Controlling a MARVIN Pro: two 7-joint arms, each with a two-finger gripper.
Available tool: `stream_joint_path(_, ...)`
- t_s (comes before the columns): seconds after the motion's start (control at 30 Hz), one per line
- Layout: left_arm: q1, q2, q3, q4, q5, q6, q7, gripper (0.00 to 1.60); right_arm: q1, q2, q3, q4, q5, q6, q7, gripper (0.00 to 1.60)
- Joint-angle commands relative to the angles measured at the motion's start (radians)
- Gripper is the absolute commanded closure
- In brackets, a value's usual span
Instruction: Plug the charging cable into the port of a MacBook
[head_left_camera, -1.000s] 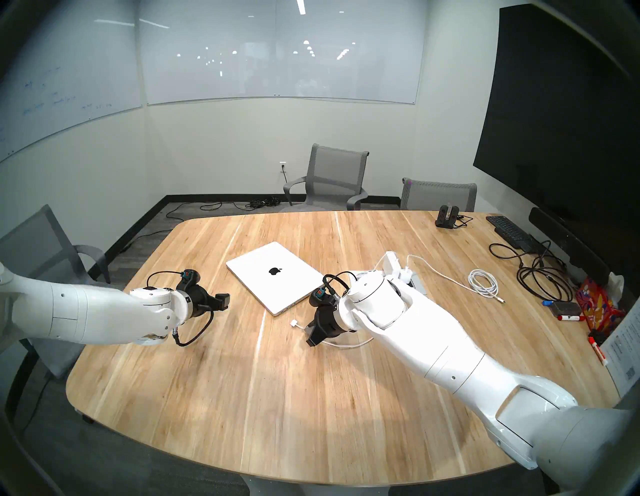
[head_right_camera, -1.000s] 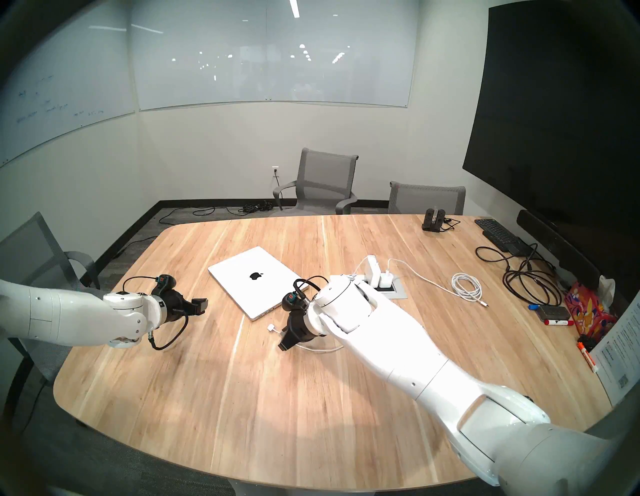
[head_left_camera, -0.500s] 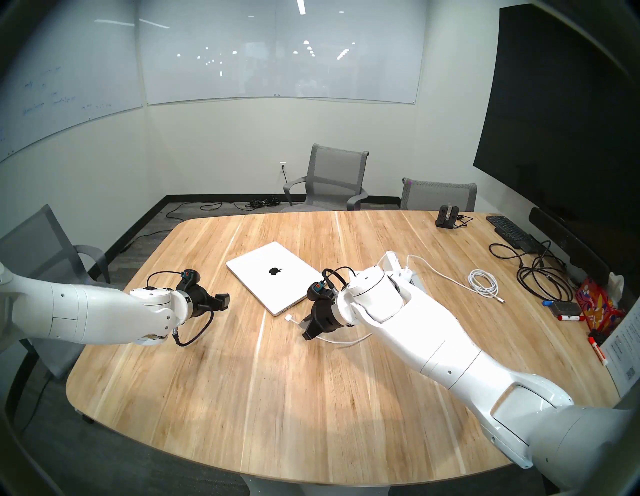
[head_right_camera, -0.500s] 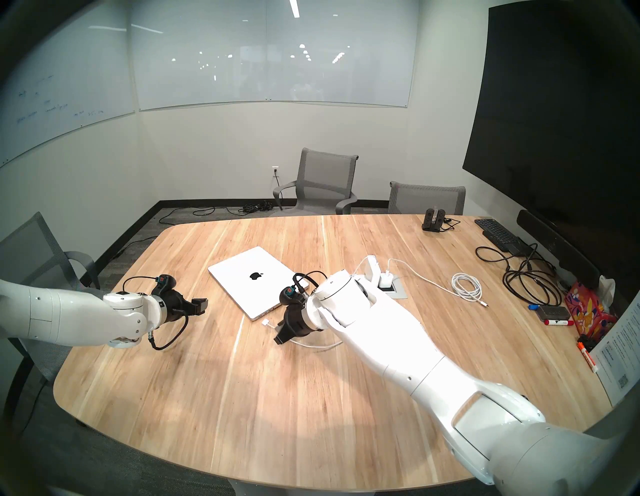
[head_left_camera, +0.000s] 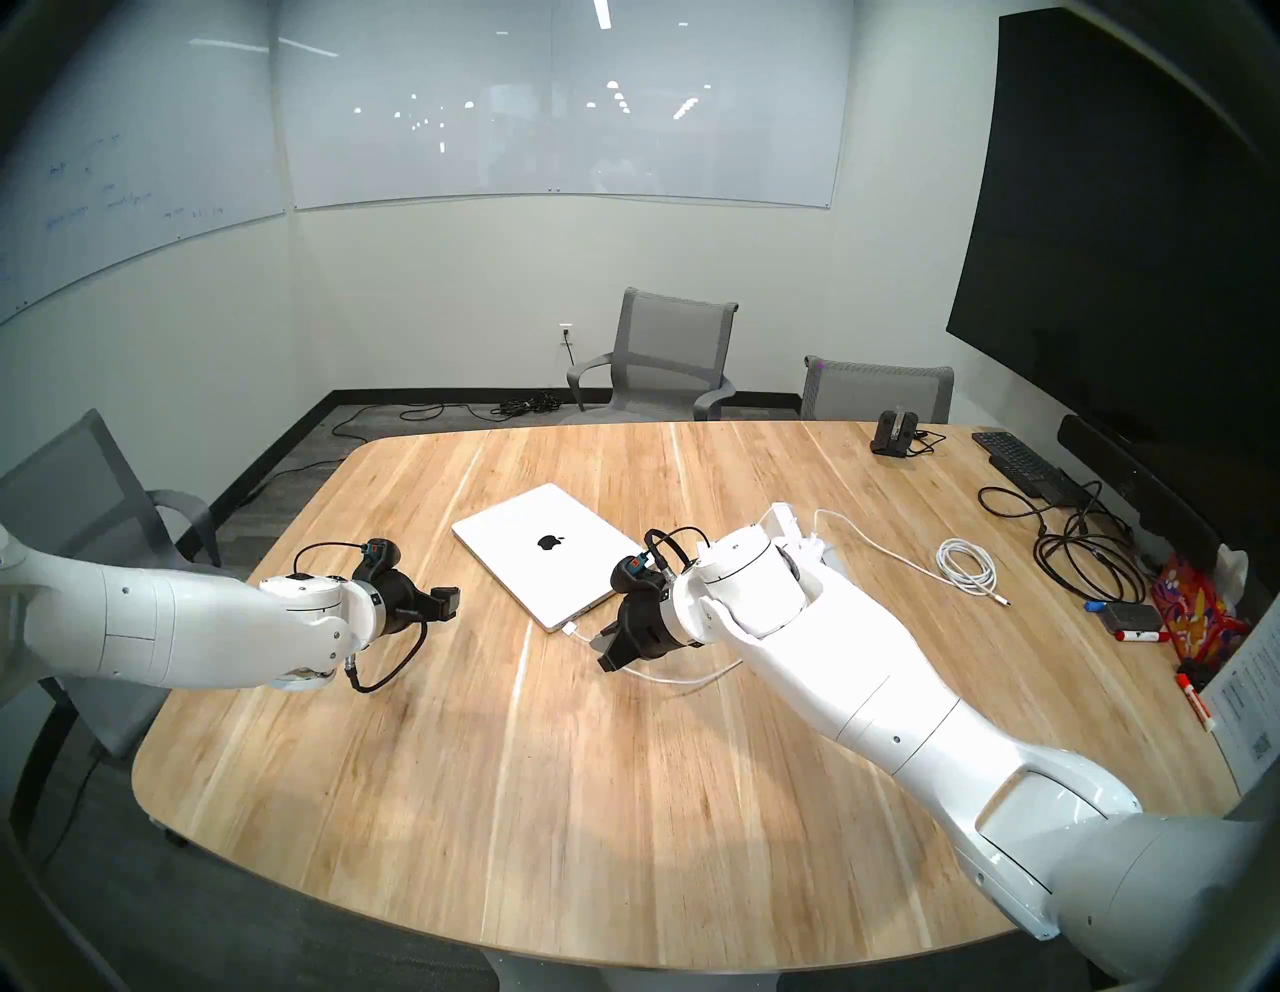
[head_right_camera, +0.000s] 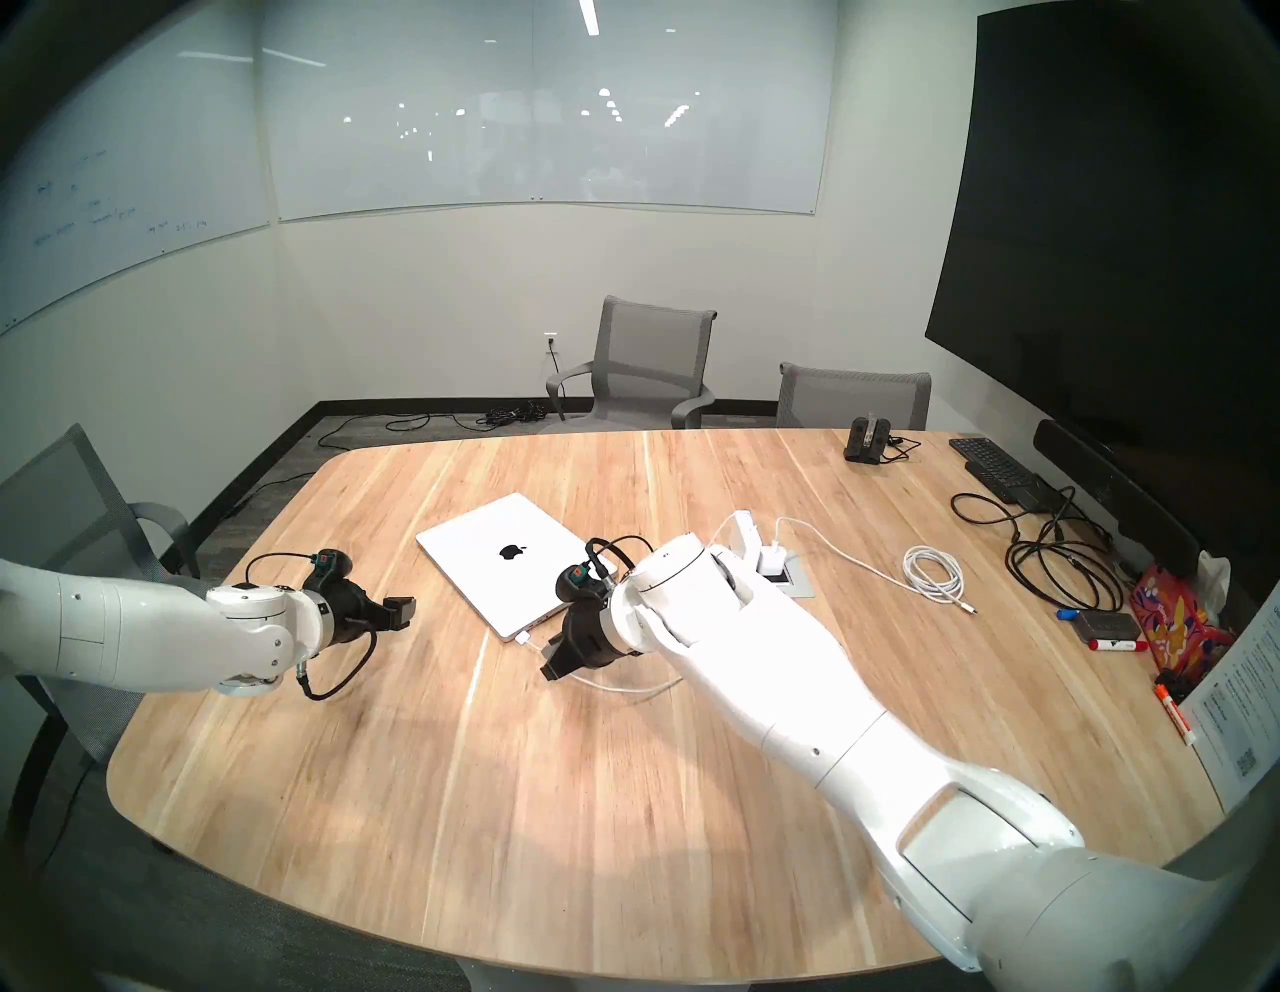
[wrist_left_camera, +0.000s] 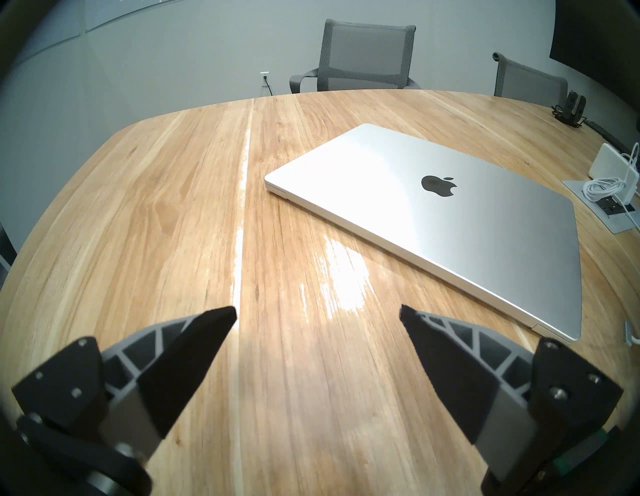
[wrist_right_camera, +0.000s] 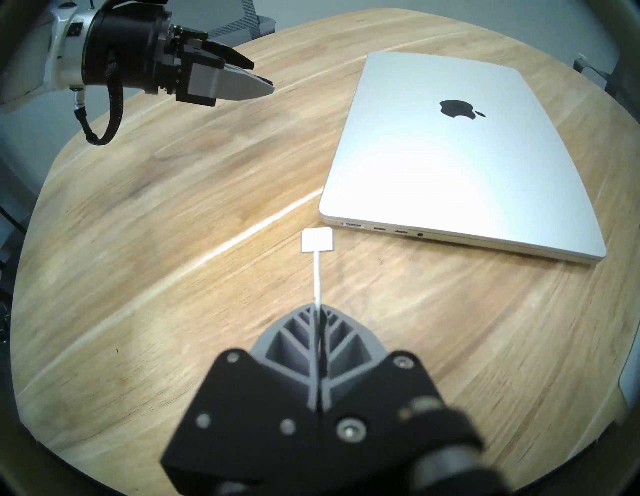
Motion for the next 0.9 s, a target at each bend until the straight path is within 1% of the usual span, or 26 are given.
stream_joint_path(0.0, -0.015, -0.002, -0.012, 0.0, 0.001, -0.003, 0.001, 0.0, -0.008, -0.016, 0.012, -0.015, 0.009, 0.012, -0.012, 1.6)
stream_joint_path(0.37, -0.015, -0.002, -0.012, 0.0, 0.001, -0.003, 0.001, 0.0, -0.027, -0.005, 0.02, -0.044, 0.012, 0.03, -0.028, 1.6)
stream_joint_path(0.5, -0.015, -0.002, -0.012, 0.0, 0.001, -0.003, 0.0, 0.0, -0.026, -0.001, 0.011, -0.053, 0.007, 0.037, -0.027, 1.6)
stream_joint_path(0.87, -0.015, -0.002, -0.012, 0.0, 0.001, -0.003, 0.001, 0.0, -0.034, -0.006, 0.028, -0.06, 0.024, 0.044, -0.025, 1.6)
